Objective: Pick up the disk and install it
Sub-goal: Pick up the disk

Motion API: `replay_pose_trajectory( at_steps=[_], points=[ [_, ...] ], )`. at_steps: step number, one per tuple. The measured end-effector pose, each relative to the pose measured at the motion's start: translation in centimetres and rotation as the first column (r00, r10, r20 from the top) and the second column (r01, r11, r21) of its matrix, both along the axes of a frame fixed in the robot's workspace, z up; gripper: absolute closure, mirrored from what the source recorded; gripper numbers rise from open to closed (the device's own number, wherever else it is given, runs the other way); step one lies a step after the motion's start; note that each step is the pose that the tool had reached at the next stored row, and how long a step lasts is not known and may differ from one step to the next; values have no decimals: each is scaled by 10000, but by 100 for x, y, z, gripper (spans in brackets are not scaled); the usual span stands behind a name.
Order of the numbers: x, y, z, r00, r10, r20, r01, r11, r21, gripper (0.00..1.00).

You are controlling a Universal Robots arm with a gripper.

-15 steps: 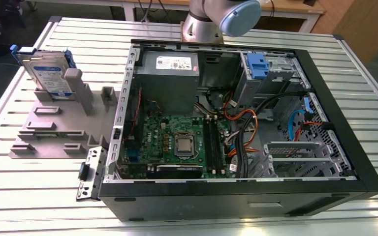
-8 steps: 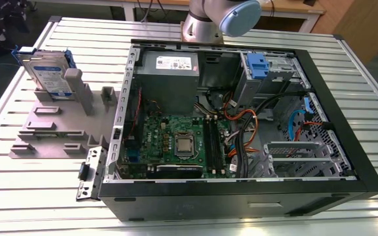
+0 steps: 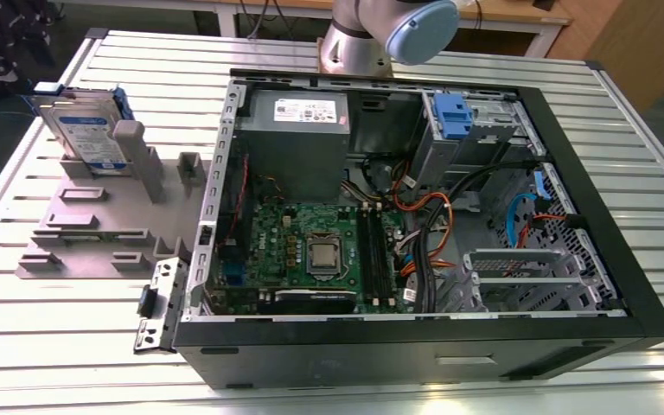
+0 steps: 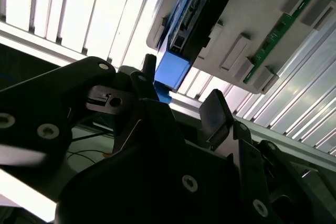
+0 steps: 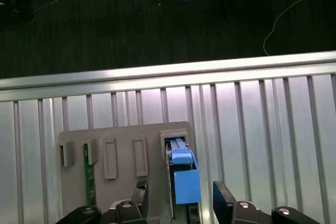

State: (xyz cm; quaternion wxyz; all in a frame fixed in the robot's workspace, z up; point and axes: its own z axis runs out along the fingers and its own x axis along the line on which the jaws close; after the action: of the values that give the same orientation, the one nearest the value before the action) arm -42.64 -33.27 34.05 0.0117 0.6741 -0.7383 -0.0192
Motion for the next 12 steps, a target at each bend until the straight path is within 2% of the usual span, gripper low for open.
replay_pose_trajectory(
  at_steps=[3,6,7,12],
  points=[
    [3,2,-49,9998,213,15,-213,9998,-6,40],
    [5,3,-103,9996,267,20,-267,9996,-6,40],
    [6,6,-142,9996,267,20,-267,9996,-6,40],
    [8,46,-232,9996,267,20,-267,9996,-7,40]
  ],
)
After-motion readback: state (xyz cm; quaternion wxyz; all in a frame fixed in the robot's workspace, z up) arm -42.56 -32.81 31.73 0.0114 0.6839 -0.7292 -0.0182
